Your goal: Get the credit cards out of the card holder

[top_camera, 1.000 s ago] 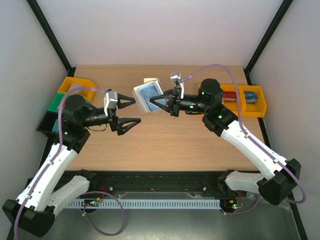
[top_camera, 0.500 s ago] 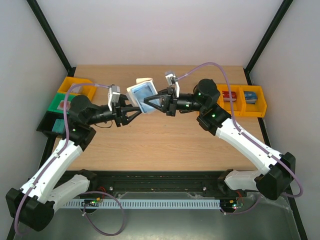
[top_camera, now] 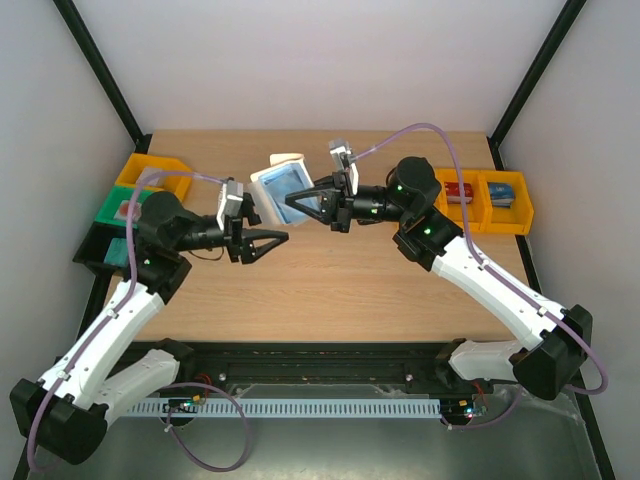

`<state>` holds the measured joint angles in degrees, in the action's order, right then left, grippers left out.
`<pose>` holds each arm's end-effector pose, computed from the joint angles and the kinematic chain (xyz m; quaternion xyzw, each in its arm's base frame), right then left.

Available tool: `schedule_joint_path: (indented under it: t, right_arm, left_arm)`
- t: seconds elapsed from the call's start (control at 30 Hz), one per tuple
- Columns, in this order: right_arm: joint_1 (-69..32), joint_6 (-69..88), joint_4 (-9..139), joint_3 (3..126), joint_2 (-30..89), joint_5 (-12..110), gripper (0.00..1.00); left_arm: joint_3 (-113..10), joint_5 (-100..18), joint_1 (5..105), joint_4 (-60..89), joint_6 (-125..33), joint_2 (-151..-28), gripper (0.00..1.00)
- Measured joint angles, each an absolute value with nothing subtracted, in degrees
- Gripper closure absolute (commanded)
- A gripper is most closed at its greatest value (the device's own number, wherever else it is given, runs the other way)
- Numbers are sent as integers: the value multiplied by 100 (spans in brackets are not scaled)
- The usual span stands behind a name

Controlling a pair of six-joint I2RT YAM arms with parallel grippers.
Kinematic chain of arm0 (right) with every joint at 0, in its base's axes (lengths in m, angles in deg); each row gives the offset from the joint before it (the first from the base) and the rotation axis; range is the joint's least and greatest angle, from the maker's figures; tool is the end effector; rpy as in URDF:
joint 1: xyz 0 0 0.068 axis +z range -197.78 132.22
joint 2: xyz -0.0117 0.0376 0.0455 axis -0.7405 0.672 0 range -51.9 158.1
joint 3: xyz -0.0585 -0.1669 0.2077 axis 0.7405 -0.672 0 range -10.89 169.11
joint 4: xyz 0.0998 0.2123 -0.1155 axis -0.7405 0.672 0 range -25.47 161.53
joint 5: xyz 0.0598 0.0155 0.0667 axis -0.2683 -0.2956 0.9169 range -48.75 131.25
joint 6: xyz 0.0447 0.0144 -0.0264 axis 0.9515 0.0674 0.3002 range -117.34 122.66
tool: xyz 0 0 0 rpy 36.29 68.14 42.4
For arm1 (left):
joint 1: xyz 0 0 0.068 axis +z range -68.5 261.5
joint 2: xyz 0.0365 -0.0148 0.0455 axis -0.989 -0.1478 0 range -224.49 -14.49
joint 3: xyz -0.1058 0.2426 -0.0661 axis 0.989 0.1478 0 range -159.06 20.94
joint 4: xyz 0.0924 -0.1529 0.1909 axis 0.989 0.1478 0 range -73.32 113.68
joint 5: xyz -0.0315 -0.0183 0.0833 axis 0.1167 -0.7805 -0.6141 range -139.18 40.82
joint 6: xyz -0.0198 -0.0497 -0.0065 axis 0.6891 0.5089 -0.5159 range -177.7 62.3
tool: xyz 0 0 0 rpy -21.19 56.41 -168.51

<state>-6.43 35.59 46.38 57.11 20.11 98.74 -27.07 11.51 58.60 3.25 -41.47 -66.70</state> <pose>0.1883 0.2057 0.4301 -0.4179 0.5096 0.6532 0.3728 0.1696 -0.1053 0.3787 0.4167 0.5358 -0.5285 0.5098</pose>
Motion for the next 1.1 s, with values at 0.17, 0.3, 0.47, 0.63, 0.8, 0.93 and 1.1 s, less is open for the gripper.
schedule_joint_path:
  t: [0.17,0.3,0.47,0.63,0.8,0.93,1.1]
  right_arm:
    - [-643,3502,4671,5711,2011,9831,98]
    - [-643,3480,4684,5711,2011,9780,98]
    - [-657,3456,4741,5711,2011,9743,98]
    - [-657,3441,4796,5770,2018,9739,98]
    - [-654,3769,4479,5781,2103,9885,98]
    - [-606,3830,4310,5830,2184,9925,98]
    - [-405,3830,4177,5884,2313,9883,98]
  left_arm:
    - [-2709,803,5860,-381,-3511,-6672,59]
    - [-2694,639,5860,-659,-3321,-6678,75]
    - [-2685,587,5841,-724,-3266,-6683,79]
    - [-2685,530,5832,-722,-3341,-6689,84]
    - [-2685,521,5828,-831,-3419,-6665,87]
    - [-2685,519,5830,-901,-3415,-6637,80]
    - [-2665,495,5826,-1015,-3332,-6628,76]
